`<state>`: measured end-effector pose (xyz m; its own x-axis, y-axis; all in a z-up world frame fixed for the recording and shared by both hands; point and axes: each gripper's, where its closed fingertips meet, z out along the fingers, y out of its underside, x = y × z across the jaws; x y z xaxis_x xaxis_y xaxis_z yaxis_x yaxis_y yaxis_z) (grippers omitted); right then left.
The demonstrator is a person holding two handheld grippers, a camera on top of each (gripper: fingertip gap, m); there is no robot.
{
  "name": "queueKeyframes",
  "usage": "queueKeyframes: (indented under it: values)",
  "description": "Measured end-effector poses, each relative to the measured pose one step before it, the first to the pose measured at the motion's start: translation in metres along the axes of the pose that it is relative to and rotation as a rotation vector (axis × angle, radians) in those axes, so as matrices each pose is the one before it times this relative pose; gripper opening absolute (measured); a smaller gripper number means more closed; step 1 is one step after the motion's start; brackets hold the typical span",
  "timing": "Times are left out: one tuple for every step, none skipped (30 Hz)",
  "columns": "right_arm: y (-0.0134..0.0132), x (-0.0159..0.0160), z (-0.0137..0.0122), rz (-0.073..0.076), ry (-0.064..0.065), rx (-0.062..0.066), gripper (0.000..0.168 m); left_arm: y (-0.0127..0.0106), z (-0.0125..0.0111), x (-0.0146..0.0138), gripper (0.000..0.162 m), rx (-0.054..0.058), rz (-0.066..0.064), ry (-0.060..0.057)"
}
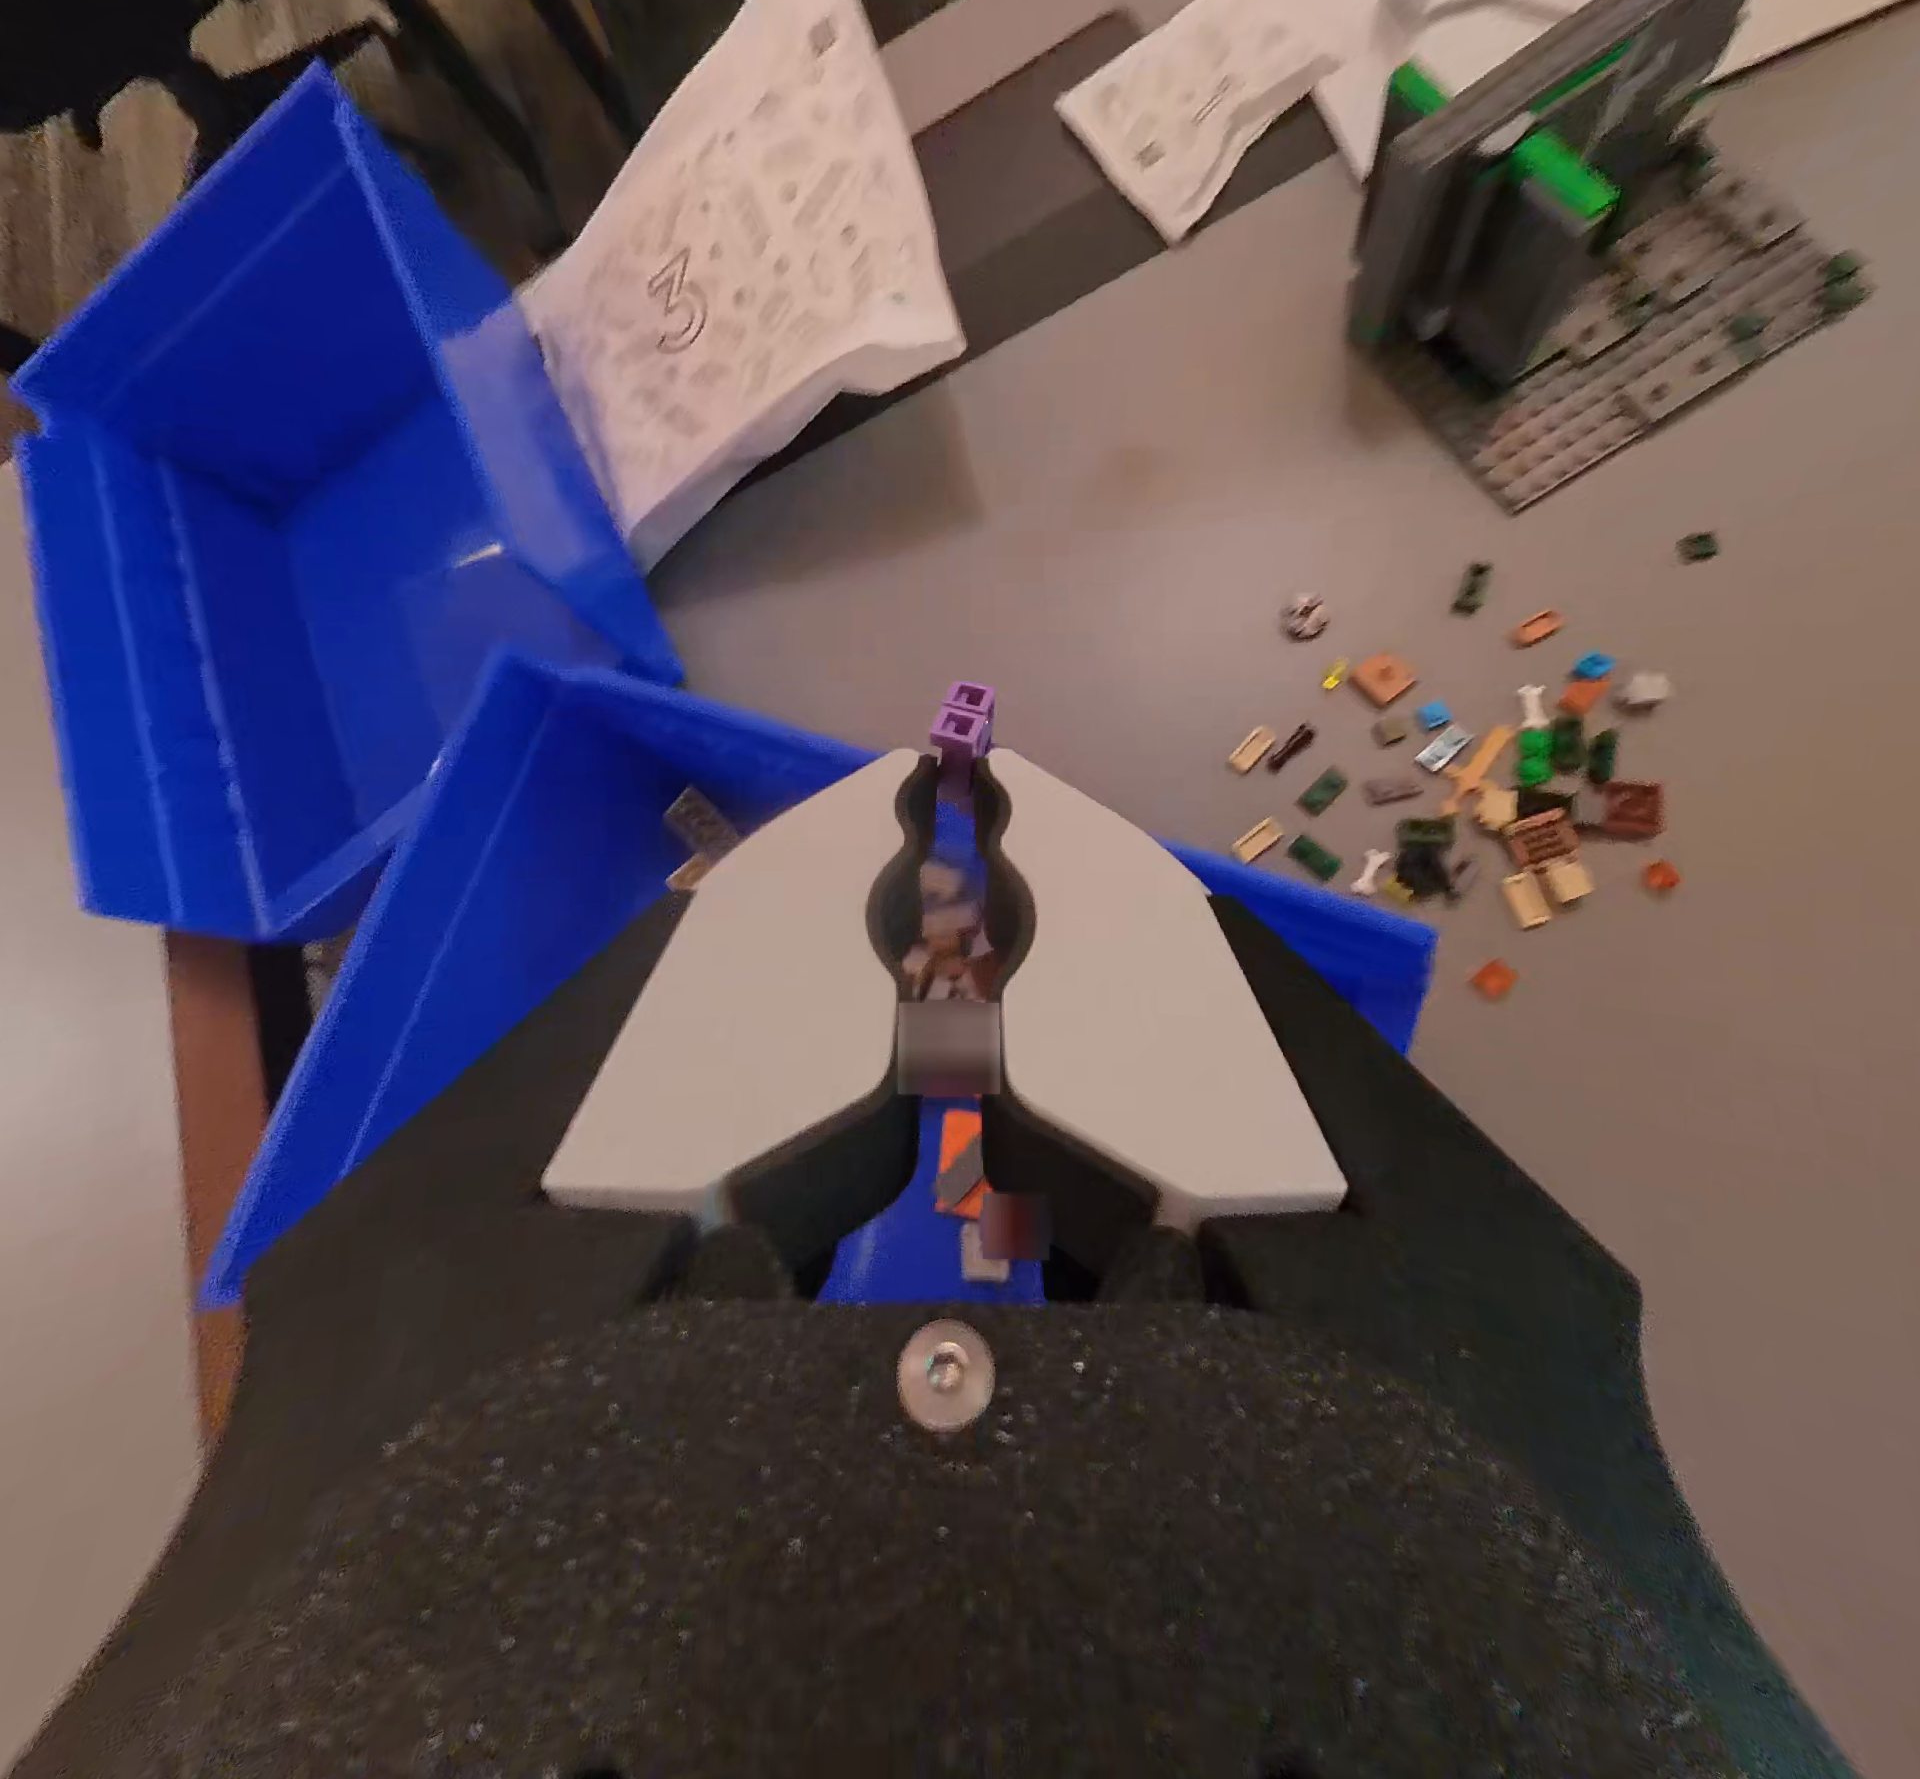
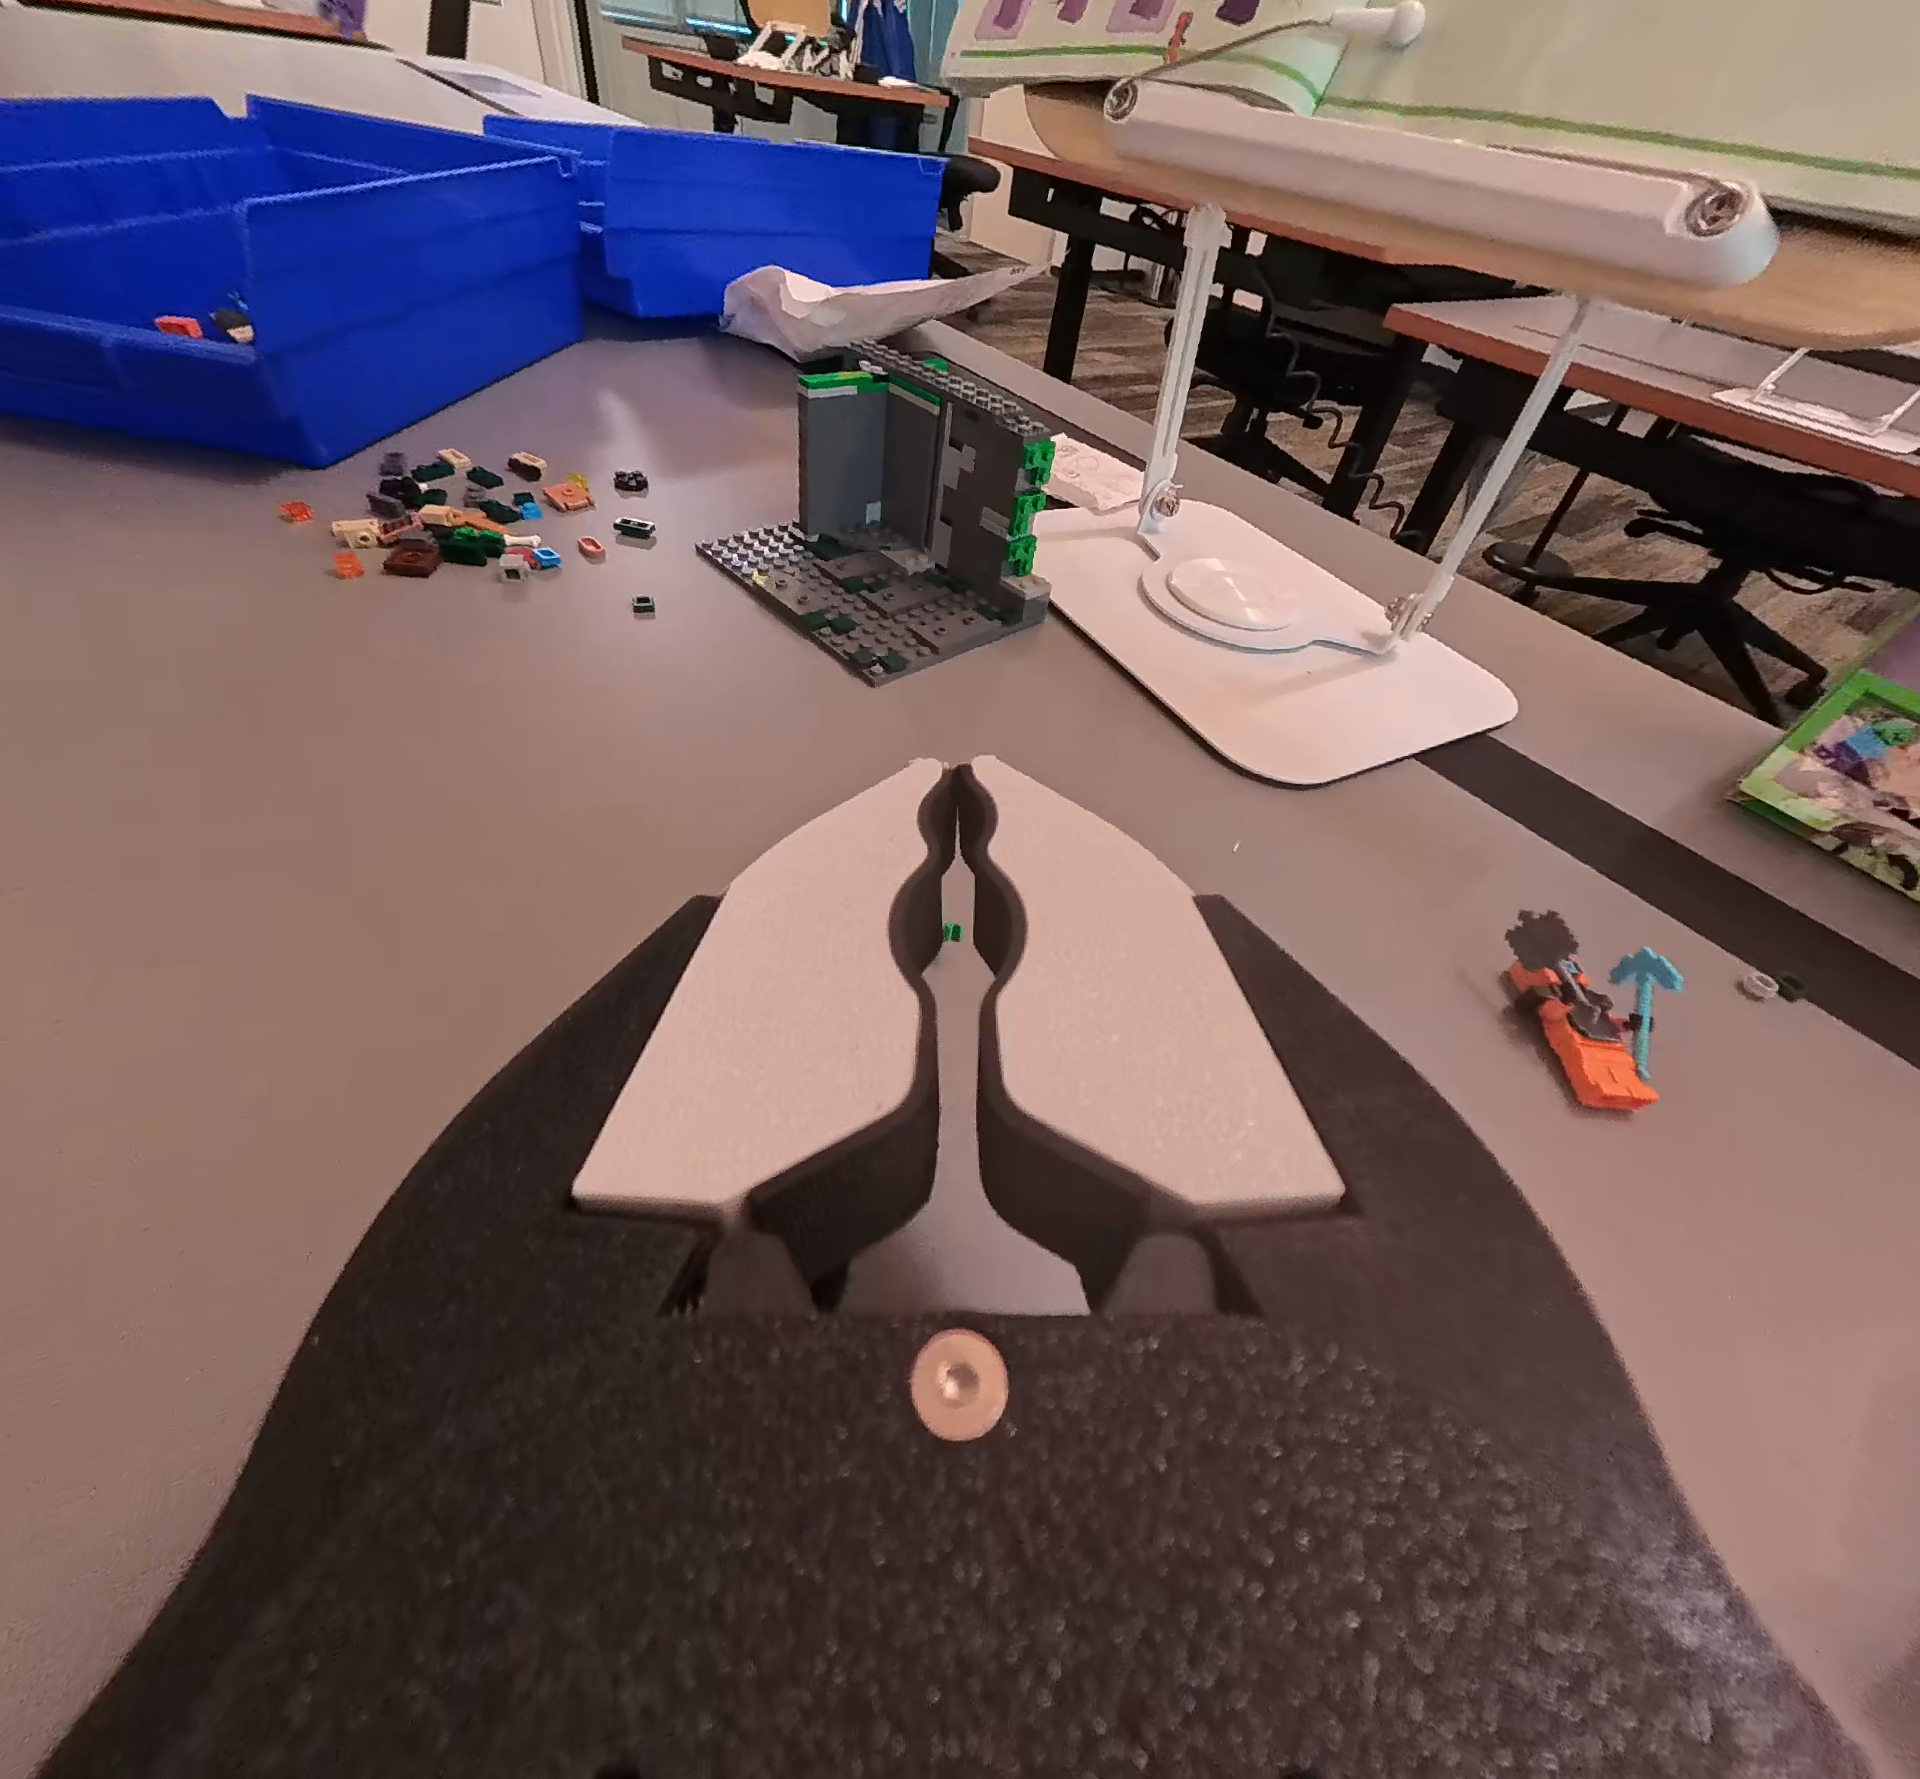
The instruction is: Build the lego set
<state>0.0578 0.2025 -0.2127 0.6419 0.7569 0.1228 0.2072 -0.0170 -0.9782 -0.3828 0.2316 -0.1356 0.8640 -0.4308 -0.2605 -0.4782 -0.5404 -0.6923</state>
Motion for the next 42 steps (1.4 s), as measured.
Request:
queueKeyframes:
  values:
    - [-0.00071, -0.00031, -0.00002, -0.0006, -0.0009, 0.0023, 0.000, -0.00516, 0.00032, 0.00789, 0.007, 0.0298, -0.0078, 0.0236]
    - [-0.00032, -0.00033, -0.00003, -0.0004, -0.0013, 0.0008, 0.000, -0.00555, 0.00015, 0.00919, 0.007, 0.0314, -0.0145, 0.0314]
    - [0.00011, -0.00033, 0.00020, -0.0002, -0.0011, -0.0006, 0.000, -0.00686, 0.00005, 0.01086, 0.007, 0.0388, -0.0164, 0.0387]
    - [-0.00003, -0.00054, 0.00034, 0.0001, -0.0020, 0.0003, 0.000, -0.00582, 0.00068, 0.01302, 0.007, 0.0307, -0.0117, 0.0469]
    - [-0.00034, -0.00093, 0.00030, 0.0001, -0.0035, 0.0011, 0.000, -0.00511, 0.00161, 0.01161, 0.007, 0.0257, -0.0060, 0.0322]
    - [-0.00084, -0.00121, 0.00030, -0.0008, -0.0038, 0.0024, 0.000, -0.00569, 0.00191, 0.01123, 0.007, 0.0313, 0.0025, 0.0239]
    - [-0.00149, -0.00145, 0.00038, -0.0016, -0.0053, 0.0043, 0.000, -0.00531, 0.00236, 0.01242, 0.007, 0.0286, 0.0015, 0.0302]
    - [-0.00235, -0.00200, 0.00031, -0.0005, -0.0084, 0.0063, 0.000, -0.00562, 0.00328, 0.01262, 0.007, 0.0319, -0.0044, 0.0309]
    - [-0.00335, -0.00253, 0.00058, 0.0017, -0.0115, 0.0084, 0.000, -0.00565, 0.00400, 0.01332, 0.007, 0.0339, -0.0073, 0.0368]
    - [-0.00419, -0.00283, 0.00077, 0.0048, -0.0135, 0.0094, 0.000, -0.00530, 0.00498, 0.01383, 0.007, 0.0336, -0.0084, 0.0405]
    - [-0.00496, -0.00297, 0.00089, 0.0071, -0.0133, 0.0107, 0.000, -0.00536, 0.00608, 0.01371, 0.007, 0.0376, -0.0084, 0.0401]
    - [-0.00617, -0.00319, 0.00113, 0.0094, -0.0138, 0.0138, 0.000, -0.00385, 0.00756, 0.01405, 0.007, 0.0310, -0.0118, 0.0438]
    - [-0.00693, -0.00361, 0.00128, 0.0120, -0.0153, 0.0150, 0.000, -0.00329, 0.00894, 0.01402, 0.007, 0.0299, -0.0137, 0.0445]
    - [-0.00697, -0.00417, 0.00183, 0.0127, -0.0170, 0.0124, 0.000, -0.00249, 0.01013, 0.01318, 0.007, 0.0261, -0.0114, 0.0416]
    - [-0.00661, -0.00450, 0.00234, 0.0121, -0.0167, 0.0084, 0.000, -0.00209, 0.01059, 0.01182, 0.007, 0.0235, -0.0090, 0.0364]
    - [-0.00670, -0.00471, 0.00283, 0.0124, -0.0148, 0.0081, 0.000, -0.00260, 0.01104, 0.01071, 0.007, 0.0268, -0.0082, 0.0329]
    - [-0.00757, -0.00529, 0.00315, 0.0127, -0.0162, 0.0119, 0.004, -0.00302, 0.01125, 0.01025, 0.007, 0.0294, -0.0112, 0.0348]
    - [-0.00737, -0.00591, 0.00361, 0.0110, -0.0195, 0.0082, 0.007, -0.00286, 0.01129, 0.00887, 0.007, 0.0279, -0.0165, 0.0308]
    - [-0.00695, -0.00532, 0.00371, 0.0089, -0.0155, 0.0038, 0.010, -0.00284, 0.01112, 0.00769, 0.007, 0.0258, -0.0197, 0.0255]
    - [-0.00761, -0.00413, 0.00332, 0.0086, -0.0089, 0.0079, 0.011, -0.00376, 0.01051, 0.00764, 0.007, 0.0311, -0.0198, 0.0269]
    - [-0.00840, -0.00344, 0.00281, 0.0107, -0.0057, 0.0139, 0.012, -0.00406, 0.00967, 0.00805, 0.007, 0.0361, -0.0210, 0.0324]
    - [-0.00829, -0.00254, 0.00258, 0.0159, -0.0026, 0.0149, 0.013, -0.00333, 0.00837, 0.00664, 0.007, 0.0354, -0.0229, 0.0267]
    - [-0.00724, -0.00199, 0.00241, 0.0225, -0.0025, 0.0121, 0.014, -0.00278, 0.00697, 0.00495, 0.007, 0.0379, -0.0233, 0.0210]
    - [-0.00559, -0.00234, 0.00236, 0.0285, -0.0064, 0.0069, 0.016, -0.00153, 0.00548, 0.00423, 0.007, 0.0349, -0.0255, 0.0223]
    - [-0.00369, -0.00245, 0.00224, 0.0303, -0.0082, 0.0028, 0.019, -0.00049, 0.00398, 0.00349, 0.007, 0.0296, -0.0266, 0.0231]
    - [-0.00195, -0.00157, 0.00193, 0.0275, -0.0038, 0.0016, 0.021, 0.00052, 0.00262, 0.00230, 0.007, 0.0270, -0.0243, 0.0178]
    - [-0.00018, -0.00079, 0.00170, 0.0236, 0.0007, 0.0005, 0.022, 0.00155, 0.00137, 0.00145, 0.007, 0.0220, -0.0206, 0.0137]
    - [0.00145, 0.00031, 0.00151, 0.0198, 0.0048, -0.0009, 0.024, 0.00235, 0.00023, 0.00198, 0.007, 0.0150, -0.0171, 0.0185]
    - [0.00235, 0.00044, 0.00135, 0.0157, 0.0018, 0.0019, 0.024, 0.00292, -0.00040, 0.00198, 0.007, 0.0081, -0.0166, 0.0186]
    - [0.00296, 0.00064, 0.00141, 0.0159, -0.0016, 0.0047, 0.025, 0.00280, -0.00067, 0.00231, 0.007, 0.0079, -0.0145, 0.0204]
    - [0.00347, 0.00088, 0.00152, 0.0193, -0.0061, 0.0051, 0.024, 0.00313, -0.00051, 0.00268, 0.007, 0.0039, -0.0157, 0.0231]
    - [0.00342, 0.00010, 0.00177, 0.0252, -0.0162, 0.0049, 0.024, 0.00323, -0.00021, 0.00152, 0.007, 0.0036, -0.0133, 0.0139]
    - [0.00227, -0.00107, 0.00153, 0.0327, -0.0272, 0.0088, 0.024, 0.00292, 0.00038, 0.00255, 0.007, 0.0042, -0.0095, 0.0207]
    - [0.00080, -0.00216, 0.00108, 0.0382, -0.0358, 0.0129, 0.024, 0.00312, 0.00061, 0.00173, 0.007, -0.0020, -0.0068, 0.0138]
    - [-0.00028, -0.00186, 0.00064, 0.0414, -0.0345, 0.0139, 0.024, 0.00211, 0.00073, 0.00126, 0.007, 0.0011, -0.0009, 0.0102]
    - [-0.00196, -0.00146, -0.00017, 0.0424, -0.0324, 0.0220, 0.024, 0.00185, 0.00092, 0.00167, 0.007, -0.0016, 0.0003, 0.0127]
    - [-0.00289, -0.00011, -0.00068, 0.0439, -0.0248, 0.0250, 0.024, 0.00183, 0.00098, 0.00059, 0.006, -0.0035, 0.0029, 0.0054]
    - [-0.00208, 0.00113, -0.00090, 0.0392, -0.0158, 0.0163, 0.022, 0.00149, 0.00090, 0.00017, 0.007, -0.0015, 0.0044, 0.0015]
    - [-0.00022, 0.00211, -0.00061, 0.0298, -0.0062, 0.0025, 0.020, 0.00154, 0.00083, 0.00072, 0.007, -0.0011, 0.0018, 0.0059]
    - [0.00021, 0.00164, -0.00070, 0.0170, -0.0053, -0.0003, 0.017, 0.00221, 0.00102, 0.00008, 0.006, -0.0054, 0.0008, 0.0003]
    - [-0.00041, 0.00018, -0.00079, 0.0101, -0.0094, 0.0051, 0.014, 0.00210, 0.00093, -0.00099, 0.007, -0.0037, 0.0043, -0.0085]
    - [-0.00041, -0.00070, -0.00062, 0.0097, -0.0122, 0.0050, 0.010, 0.00242, 0.00087, -0.00013, 0.007, -0.0063, 0.0071, -0.0036]
